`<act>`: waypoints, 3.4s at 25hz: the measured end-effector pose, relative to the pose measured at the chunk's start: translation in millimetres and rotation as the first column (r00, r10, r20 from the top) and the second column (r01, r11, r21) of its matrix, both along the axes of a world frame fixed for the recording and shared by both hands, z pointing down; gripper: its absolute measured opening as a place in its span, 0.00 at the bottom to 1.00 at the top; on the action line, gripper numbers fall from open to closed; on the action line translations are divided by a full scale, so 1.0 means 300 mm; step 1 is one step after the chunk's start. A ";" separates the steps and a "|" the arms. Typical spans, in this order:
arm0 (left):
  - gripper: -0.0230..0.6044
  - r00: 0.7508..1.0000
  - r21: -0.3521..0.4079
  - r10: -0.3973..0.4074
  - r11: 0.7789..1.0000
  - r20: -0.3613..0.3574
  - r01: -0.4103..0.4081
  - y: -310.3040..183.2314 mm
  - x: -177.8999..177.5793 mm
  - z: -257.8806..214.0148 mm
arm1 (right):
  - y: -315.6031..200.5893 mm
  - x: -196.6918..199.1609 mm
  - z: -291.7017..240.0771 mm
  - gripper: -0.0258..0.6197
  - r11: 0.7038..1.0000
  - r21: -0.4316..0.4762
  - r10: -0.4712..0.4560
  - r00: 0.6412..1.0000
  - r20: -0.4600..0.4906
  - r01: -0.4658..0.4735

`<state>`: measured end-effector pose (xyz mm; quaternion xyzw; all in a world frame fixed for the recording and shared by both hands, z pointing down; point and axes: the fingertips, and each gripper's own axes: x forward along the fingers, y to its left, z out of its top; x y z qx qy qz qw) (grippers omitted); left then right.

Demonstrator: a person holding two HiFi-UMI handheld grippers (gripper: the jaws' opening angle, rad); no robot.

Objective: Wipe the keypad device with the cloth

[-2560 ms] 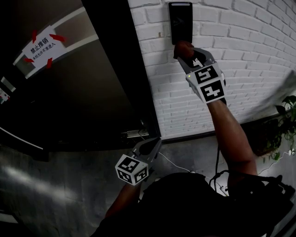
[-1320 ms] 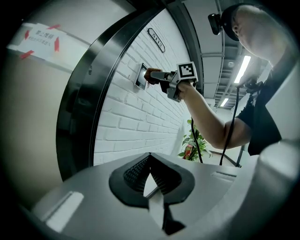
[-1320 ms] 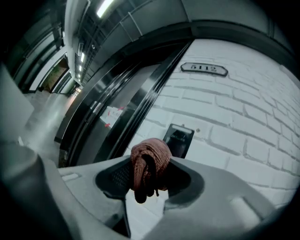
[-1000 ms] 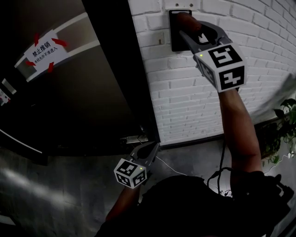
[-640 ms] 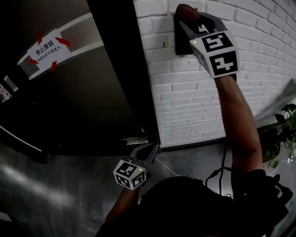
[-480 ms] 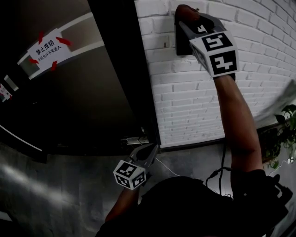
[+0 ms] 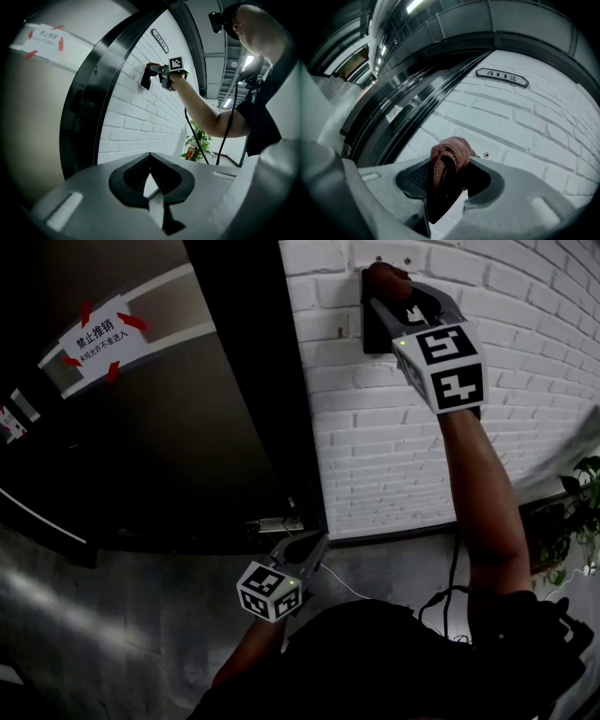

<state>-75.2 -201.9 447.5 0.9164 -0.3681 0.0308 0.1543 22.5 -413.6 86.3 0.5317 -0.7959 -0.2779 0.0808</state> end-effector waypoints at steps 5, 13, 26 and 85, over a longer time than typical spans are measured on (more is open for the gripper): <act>0.06 1.000 -0.002 0.008 1.000 0.004 -0.008 -0.003 0.005 0.004 | -0.002 0.002 0.036 0.28 1.000 -0.013 0.001 1.000 -0.003 -0.001; 0.06 1.000 -0.001 0.009 1.000 0.002 -0.009 -0.007 0.006 0.006 | -0.002 0.005 0.089 0.28 0.999 -0.033 0.000 1.000 -0.006 0.000; 0.06 1.000 -0.005 0.016 1.000 0.002 -0.016 -0.002 0.015 0.008 | 0.001 0.008 0.212 0.28 0.997 -0.076 0.002 1.000 -0.021 -0.003; 0.06 0.986 0.012 0.166 0.986 0.026 -0.167 0.157 -0.072 0.038 | 0.337 0.082 0.714 0.28 0.917 -0.391 0.088 0.996 0.000 -0.081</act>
